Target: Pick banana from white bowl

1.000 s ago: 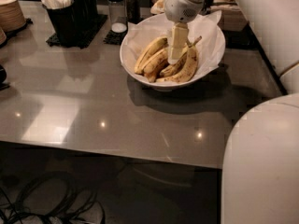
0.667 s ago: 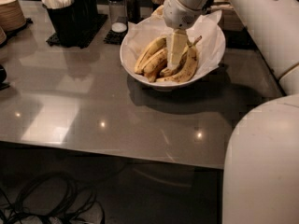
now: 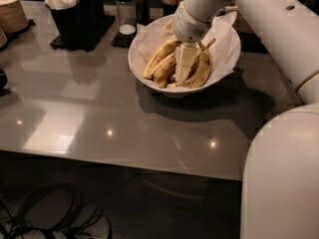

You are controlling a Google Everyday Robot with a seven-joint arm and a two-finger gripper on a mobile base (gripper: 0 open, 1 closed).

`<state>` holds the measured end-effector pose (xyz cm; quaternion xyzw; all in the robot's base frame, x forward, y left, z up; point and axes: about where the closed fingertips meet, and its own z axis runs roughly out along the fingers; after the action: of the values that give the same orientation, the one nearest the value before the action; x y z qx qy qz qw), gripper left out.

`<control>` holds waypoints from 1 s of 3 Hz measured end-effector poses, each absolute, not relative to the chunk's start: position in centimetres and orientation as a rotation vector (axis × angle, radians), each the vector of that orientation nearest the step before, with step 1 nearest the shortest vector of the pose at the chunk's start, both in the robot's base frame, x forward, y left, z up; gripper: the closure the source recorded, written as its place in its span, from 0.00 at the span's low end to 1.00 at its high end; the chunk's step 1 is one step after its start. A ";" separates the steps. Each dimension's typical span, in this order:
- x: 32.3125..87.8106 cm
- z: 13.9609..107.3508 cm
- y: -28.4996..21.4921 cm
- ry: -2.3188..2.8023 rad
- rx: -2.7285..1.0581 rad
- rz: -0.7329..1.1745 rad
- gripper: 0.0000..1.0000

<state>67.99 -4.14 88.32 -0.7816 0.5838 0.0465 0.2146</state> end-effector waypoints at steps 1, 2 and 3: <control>68.0 88.3 -4.1 1.620 -2.168 0.129 0.37; 68.0 88.2 -4.1 1.621 -2.169 0.129 0.27; 68.0 88.1 -4.1 1.623 -2.171 0.133 0.22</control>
Offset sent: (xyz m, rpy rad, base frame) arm -0.0042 -0.0047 0.0017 -0.0026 0.0011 -0.0086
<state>67.95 -4.14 88.06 -0.7817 0.5845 0.0478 0.2122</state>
